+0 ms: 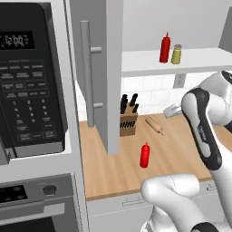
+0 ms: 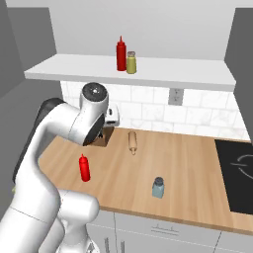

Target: Put the shaker and condiment bottle from the counter next to their counterparts in the cabinet.

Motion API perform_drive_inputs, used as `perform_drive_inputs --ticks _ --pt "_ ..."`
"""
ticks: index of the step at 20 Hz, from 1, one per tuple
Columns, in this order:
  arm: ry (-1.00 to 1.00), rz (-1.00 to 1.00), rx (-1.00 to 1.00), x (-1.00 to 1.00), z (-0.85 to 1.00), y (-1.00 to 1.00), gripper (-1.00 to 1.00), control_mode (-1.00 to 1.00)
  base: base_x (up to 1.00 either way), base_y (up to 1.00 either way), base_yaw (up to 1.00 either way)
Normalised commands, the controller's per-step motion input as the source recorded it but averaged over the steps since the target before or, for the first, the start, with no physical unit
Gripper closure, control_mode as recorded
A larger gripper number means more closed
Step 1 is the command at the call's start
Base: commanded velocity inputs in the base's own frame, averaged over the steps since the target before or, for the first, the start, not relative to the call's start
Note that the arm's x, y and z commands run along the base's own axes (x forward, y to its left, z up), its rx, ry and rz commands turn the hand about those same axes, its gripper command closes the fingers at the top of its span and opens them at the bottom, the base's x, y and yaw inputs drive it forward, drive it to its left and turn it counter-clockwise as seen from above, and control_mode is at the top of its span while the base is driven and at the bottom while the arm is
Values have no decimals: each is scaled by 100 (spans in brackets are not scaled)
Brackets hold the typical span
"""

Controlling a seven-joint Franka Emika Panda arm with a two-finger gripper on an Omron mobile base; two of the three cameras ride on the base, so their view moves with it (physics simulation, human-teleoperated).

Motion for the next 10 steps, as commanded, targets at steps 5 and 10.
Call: perform_drive_inputs --ticks 5,10 --pt "-13 29 1 -26 -26 0 -100 -100 0 0 0" --pt "-12 37 0 -24 -45 0 -100 -100 0 0 0"
